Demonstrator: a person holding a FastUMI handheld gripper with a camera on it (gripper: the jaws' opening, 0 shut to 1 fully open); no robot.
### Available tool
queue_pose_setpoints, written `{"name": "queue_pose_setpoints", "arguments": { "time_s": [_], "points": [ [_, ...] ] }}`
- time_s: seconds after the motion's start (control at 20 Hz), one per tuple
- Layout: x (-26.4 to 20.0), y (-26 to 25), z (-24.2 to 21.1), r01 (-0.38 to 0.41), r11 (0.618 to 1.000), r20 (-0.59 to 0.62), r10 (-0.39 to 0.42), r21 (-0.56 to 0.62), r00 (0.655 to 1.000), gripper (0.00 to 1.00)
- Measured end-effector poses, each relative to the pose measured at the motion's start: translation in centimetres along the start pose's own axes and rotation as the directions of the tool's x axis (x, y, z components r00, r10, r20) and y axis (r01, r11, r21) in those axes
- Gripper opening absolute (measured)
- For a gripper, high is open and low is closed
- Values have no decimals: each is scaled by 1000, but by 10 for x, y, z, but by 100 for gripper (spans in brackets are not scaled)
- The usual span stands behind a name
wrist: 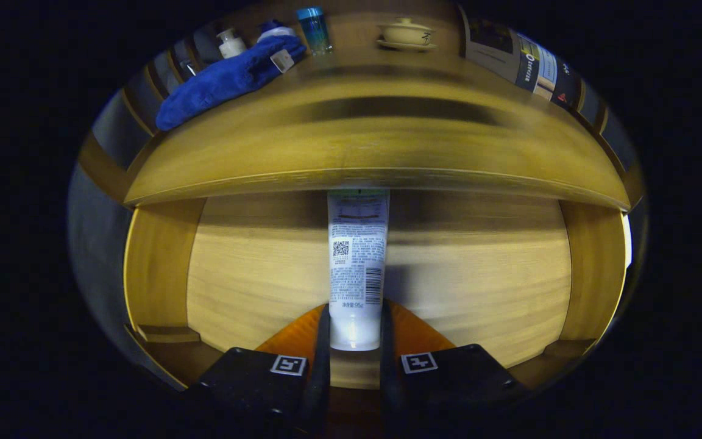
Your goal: Pull open the drawer, take out the items inside it, and place them on the countertop above the cabinet.
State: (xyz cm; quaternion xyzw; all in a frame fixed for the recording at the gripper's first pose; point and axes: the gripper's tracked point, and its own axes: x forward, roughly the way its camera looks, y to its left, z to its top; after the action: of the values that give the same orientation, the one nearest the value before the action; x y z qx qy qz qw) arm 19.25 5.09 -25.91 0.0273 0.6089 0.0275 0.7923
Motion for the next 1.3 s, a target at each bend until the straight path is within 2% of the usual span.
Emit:
{"name": "queue_pose_setpoints", "arguments": {
  "time_s": [0.2, 0.25, 0.3, 0.35, 0.4, 0.75, 0.85, 1.0, 1.15, 1.3],
  "points": [
    [-51, 34, 23, -85, 996, 10, 86, -16, 996, 43],
    [-67, 29, 17, -91, 995, 23, 92, -32, 995, 43],
    [-57, 23, -3, -94, 994, 33, 96, -46, 995, 42],
    [-47, 38, 2, -104, 993, 41, 106, -52, 994, 43],
    [-84, 39, 2, -115, 992, 52, 118, -57, 992, 43],
    [-138, 51, 13, -125, 984, 169, 146, -130, 975, 42],
    [-154, 52, 34, -117, 983, 245, 149, -140, 958, 42],
    [-169, 42, 81, -59, 990, 370, 102, -127, 923, 42],
    [-180, 37, 131, -51, 996, 469, 81, -77, 879, 42],
    [-172, 31, 175, -61, 998, 533, 55, -7, 844, 42]
  ]
}}
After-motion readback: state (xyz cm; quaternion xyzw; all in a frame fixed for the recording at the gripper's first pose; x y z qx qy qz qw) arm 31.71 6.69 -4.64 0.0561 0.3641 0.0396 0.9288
